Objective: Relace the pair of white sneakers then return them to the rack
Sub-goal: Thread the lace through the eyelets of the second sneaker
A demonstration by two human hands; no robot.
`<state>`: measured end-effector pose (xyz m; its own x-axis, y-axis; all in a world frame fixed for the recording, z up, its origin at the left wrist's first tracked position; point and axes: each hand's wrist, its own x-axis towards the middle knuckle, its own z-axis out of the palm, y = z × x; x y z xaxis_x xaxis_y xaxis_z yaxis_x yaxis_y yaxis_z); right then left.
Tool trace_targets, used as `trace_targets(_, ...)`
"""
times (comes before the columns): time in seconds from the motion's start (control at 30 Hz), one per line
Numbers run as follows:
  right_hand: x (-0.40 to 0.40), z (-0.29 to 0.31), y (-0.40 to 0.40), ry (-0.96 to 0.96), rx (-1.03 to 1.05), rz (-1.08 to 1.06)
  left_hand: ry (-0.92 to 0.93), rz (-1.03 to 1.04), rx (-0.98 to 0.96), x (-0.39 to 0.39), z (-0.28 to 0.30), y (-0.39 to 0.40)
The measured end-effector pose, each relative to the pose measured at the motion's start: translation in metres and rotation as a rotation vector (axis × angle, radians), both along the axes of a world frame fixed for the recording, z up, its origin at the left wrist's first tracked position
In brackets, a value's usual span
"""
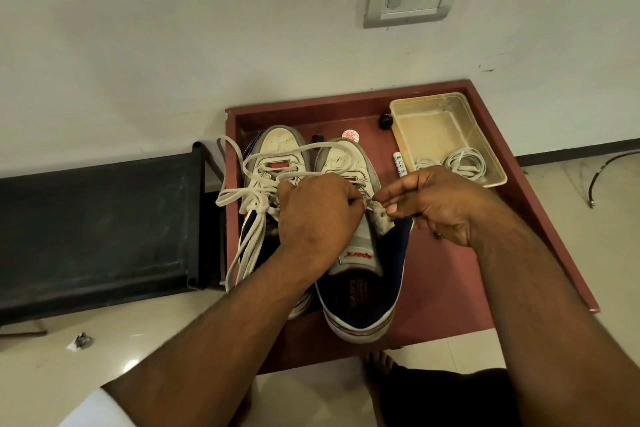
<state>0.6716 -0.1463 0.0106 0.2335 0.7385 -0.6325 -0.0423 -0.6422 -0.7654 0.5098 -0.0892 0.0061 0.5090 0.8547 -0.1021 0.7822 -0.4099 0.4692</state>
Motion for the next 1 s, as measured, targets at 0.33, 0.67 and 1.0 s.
trace_targets(0.33, -0.004, -0.004, 0.000, 0.047, -0.011, -0.081, 0.164, -0.077, 0.107, 0.003, -0.004, -0.002)
trace_targets(0.67, 0.035, 0.012, -0.031, -0.582, -0.120, -0.104, 0.197, -0.054, 0.135, -0.005, -0.013, 0.005)
trace_targets(1.0, -0.005, 0.014, -0.020, -0.669, 0.082, 0.171, 0.101, -0.197, 0.181, -0.001, -0.007, 0.001)
